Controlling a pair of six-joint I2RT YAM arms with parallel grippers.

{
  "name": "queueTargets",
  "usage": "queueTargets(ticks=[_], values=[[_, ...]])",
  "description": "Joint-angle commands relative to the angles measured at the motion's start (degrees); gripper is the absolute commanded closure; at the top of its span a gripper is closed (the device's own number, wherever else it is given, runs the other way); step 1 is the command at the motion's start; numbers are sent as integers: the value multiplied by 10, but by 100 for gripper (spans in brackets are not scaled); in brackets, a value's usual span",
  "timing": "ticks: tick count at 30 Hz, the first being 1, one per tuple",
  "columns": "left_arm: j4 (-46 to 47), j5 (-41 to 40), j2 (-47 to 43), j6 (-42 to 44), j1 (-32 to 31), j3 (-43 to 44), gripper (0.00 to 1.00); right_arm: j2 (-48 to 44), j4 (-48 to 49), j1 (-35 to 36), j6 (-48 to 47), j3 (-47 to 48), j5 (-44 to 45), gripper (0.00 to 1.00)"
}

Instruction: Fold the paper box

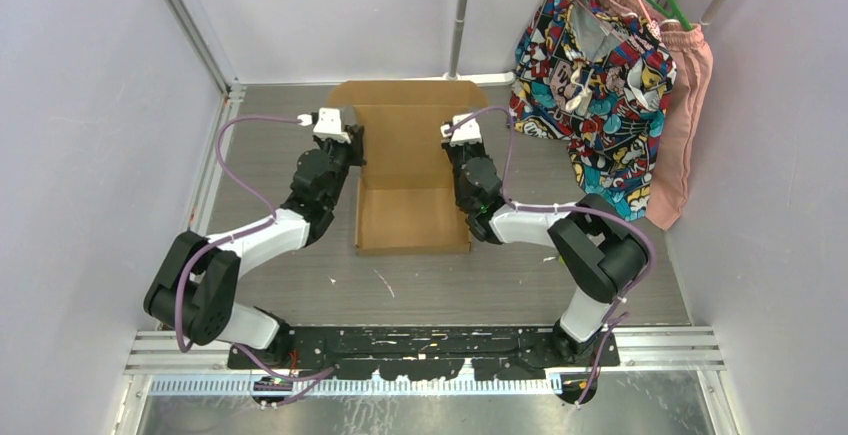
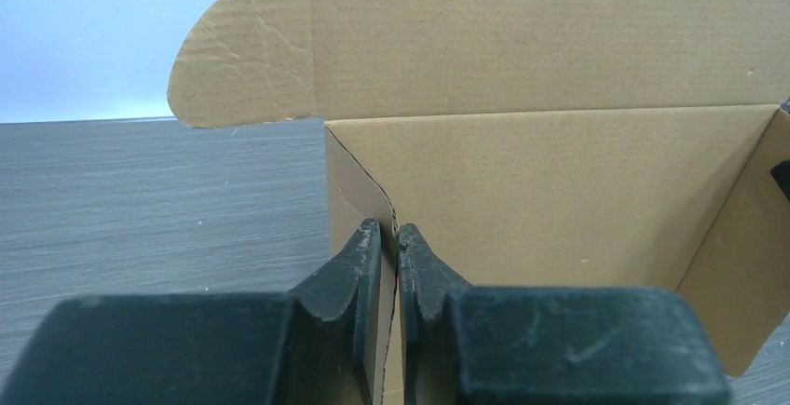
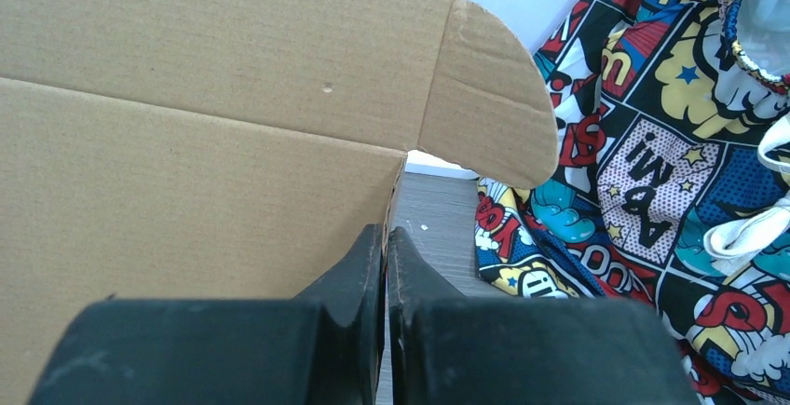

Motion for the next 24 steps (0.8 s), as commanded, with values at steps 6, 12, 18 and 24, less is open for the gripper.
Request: queueTargets(ticks=[6,12,18,24], values=[[-18,15,-47,-7,-7,25,57,-58,-37,17,43,-14,-19,60],[-125,48,-85,-7,13,82,42,-160,-240,-16,129,29,-46,47],[-230,78,-136,-9,17,123,38,-264,-467,-26,180,74,-24,42],[-425,114,-127,-16,18,229,35,-369,-795,-162,335,108,-39,33]])
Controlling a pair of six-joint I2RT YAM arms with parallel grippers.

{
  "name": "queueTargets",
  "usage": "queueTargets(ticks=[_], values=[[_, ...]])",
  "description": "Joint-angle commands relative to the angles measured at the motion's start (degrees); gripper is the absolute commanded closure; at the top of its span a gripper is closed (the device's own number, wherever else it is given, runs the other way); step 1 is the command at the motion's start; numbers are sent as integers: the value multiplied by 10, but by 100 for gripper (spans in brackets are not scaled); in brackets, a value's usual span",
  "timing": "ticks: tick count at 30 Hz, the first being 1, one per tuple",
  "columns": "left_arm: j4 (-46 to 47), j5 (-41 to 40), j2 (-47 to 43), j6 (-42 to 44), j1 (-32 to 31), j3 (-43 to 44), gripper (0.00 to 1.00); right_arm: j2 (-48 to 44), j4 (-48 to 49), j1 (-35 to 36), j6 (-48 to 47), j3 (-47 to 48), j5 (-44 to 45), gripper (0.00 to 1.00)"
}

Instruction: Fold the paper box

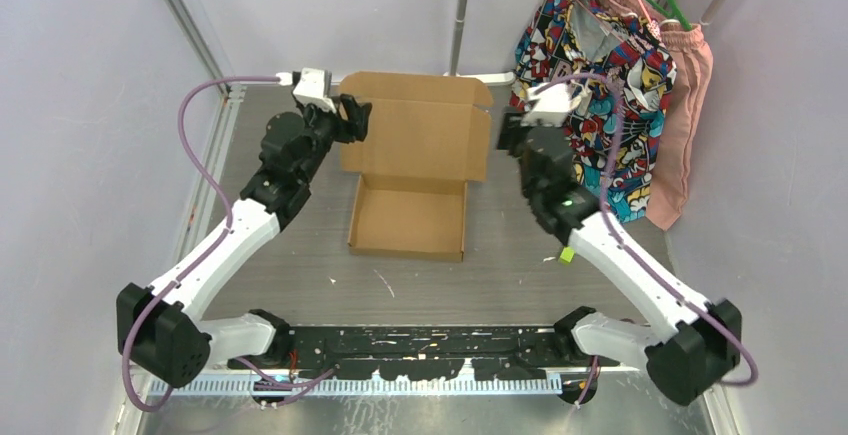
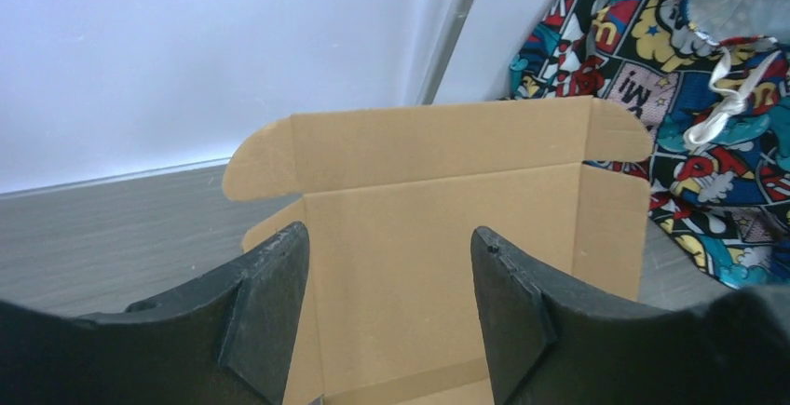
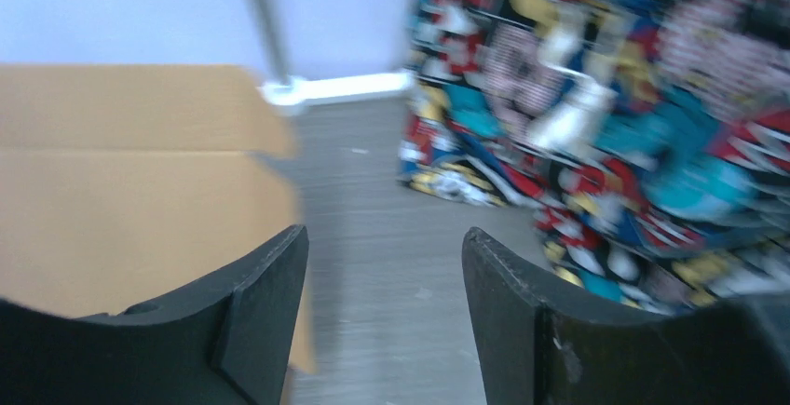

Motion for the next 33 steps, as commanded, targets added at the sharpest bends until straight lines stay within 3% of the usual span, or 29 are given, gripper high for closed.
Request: queueTargets(ticks=[1,5,6,7,11,15,21,33], values=[[-154,49,8,-13,4,86,34,-55,-297,-120,144,47,-9,31],[-246,86,59,-35,8,140,30,-40,-418,-182,204,67,-11,17],[-258,93,69,-37,9,149,19,-30,-446,-188,216,75,3,14],[-268,96,83,-40,9,155,16,-18,-470,-195,227,85,9,12],[-328,103,135,-38,10,194,13,40,-567,-214,277,119,-24,12],[-331,127,168,-43,13,200,13,87,-606,-220,329,88,-46,11],[-308,146,179,-58,17,187,13,91,-595,-231,416,7,-69,8],[-308,159,124,-60,20,168,13,56,-514,-310,474,-133,-157,16]])
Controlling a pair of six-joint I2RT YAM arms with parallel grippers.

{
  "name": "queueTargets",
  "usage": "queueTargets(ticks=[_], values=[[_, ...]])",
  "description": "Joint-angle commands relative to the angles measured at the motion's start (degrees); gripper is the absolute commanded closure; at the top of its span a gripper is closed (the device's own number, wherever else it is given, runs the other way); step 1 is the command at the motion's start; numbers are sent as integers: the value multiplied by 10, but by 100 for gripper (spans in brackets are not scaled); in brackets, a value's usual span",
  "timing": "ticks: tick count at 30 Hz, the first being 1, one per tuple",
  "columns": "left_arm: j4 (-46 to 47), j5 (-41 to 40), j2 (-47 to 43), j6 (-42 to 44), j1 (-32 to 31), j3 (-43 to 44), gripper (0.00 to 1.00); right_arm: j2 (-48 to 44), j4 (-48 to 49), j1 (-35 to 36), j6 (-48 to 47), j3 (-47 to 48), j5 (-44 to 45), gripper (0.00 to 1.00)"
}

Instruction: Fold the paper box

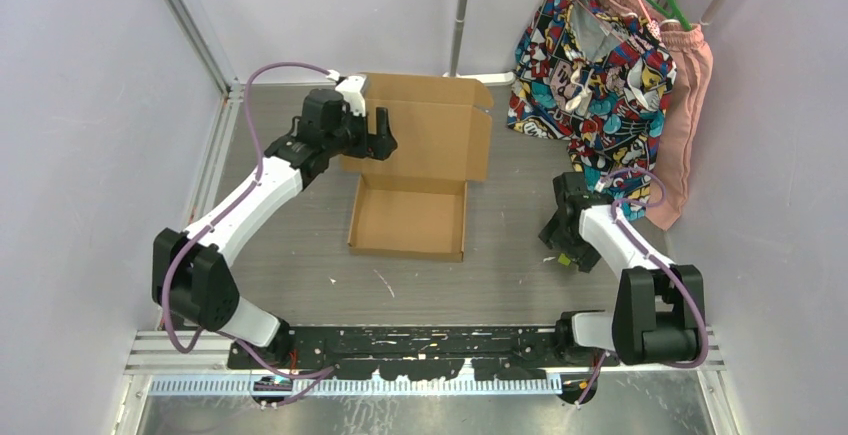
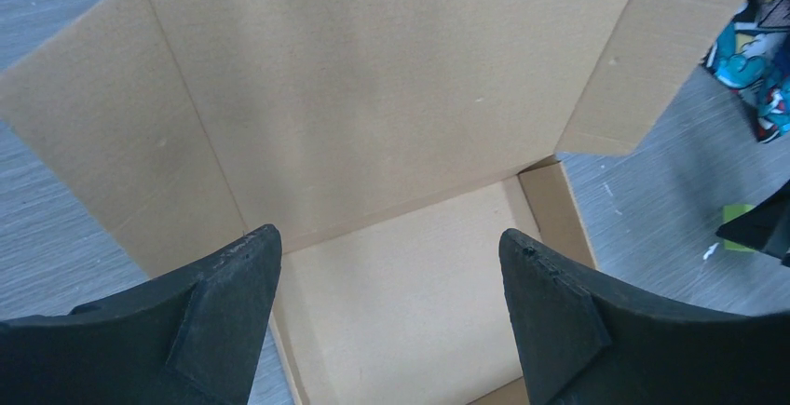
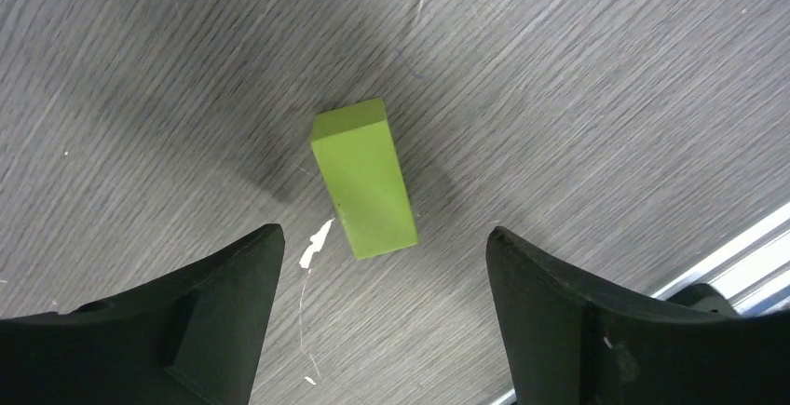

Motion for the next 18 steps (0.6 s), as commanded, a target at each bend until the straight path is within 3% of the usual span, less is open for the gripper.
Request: queueTargets(ticks=[1,6,10,15,17,18], values=[[24,19,-51,-10,3,-2,13,-19,41,-20,35,-4,-28,16],[26,19,-76,-14,2,-16,13,-8,69,-51,34,-25,-51,21],[20,15,-90,-15,3,-21,13,-7,77,-57,33,-27,-51,50],[19,17,-104,-17,3,-26,13,-9,76,-59,33,-27,-48,54],[18,17,-108,-18,3,-26,13,-11,78,-59,30,-28,-49,77],[17,18,-109,-19,3,-26,13,-13,78,-59,29,-28,-51,81]])
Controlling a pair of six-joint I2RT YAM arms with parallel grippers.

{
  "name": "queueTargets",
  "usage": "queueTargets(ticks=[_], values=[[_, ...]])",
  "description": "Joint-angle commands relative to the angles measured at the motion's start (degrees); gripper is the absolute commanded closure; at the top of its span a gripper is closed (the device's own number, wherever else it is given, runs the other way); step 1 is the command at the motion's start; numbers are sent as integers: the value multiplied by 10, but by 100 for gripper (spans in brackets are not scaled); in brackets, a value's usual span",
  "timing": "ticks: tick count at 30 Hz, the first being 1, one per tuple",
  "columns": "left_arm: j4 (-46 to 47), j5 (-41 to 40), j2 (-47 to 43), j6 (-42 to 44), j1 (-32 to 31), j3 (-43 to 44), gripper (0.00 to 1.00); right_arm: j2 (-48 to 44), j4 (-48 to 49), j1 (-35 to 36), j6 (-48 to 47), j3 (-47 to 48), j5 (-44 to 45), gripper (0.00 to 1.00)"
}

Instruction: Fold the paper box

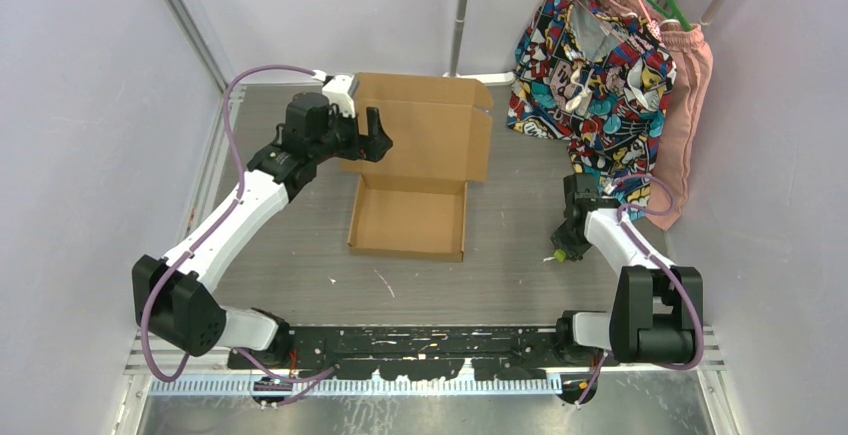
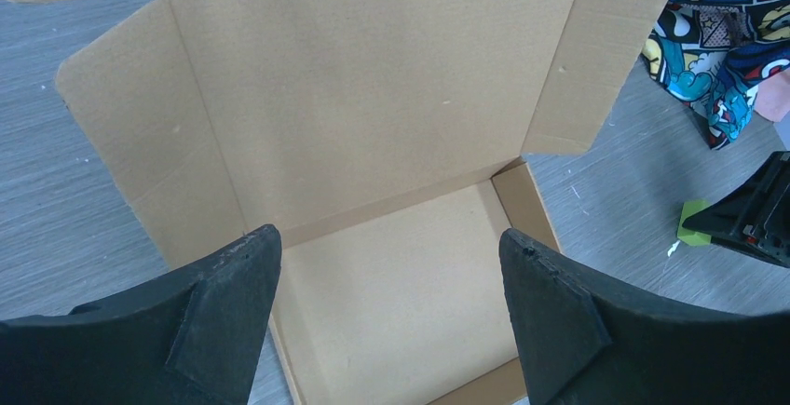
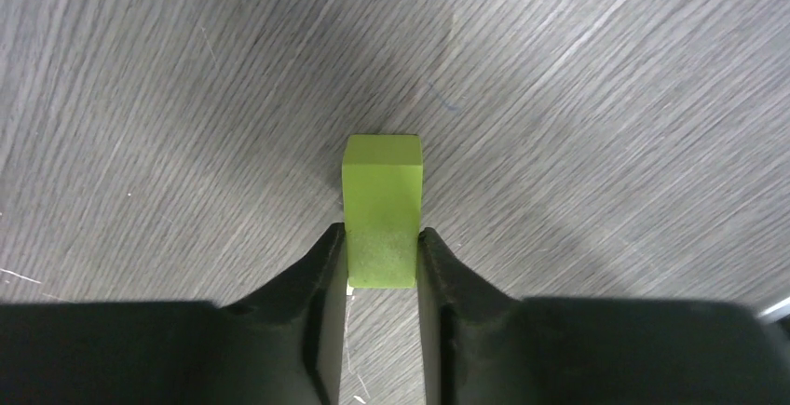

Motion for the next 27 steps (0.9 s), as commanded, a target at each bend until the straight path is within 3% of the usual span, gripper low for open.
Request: queueTargets(ticks=[1,12,17,22,27], values=[[14,9,-29,-8,2,1,13,-10,15,-2,1,-2,-2,85],[-23,-22,-27,6,2,19,13,-86,-16,29,-33,49,-44,99],[-46,-44,-24,15,2,36,13,-66,-56,166,-42,170,-10,99],[-75,-73,-27,20,3,51,13,36,-54,313,-72,302,11,99],[-88,-78,-43,12,3,55,13,140,-35,402,-92,393,21,99]])
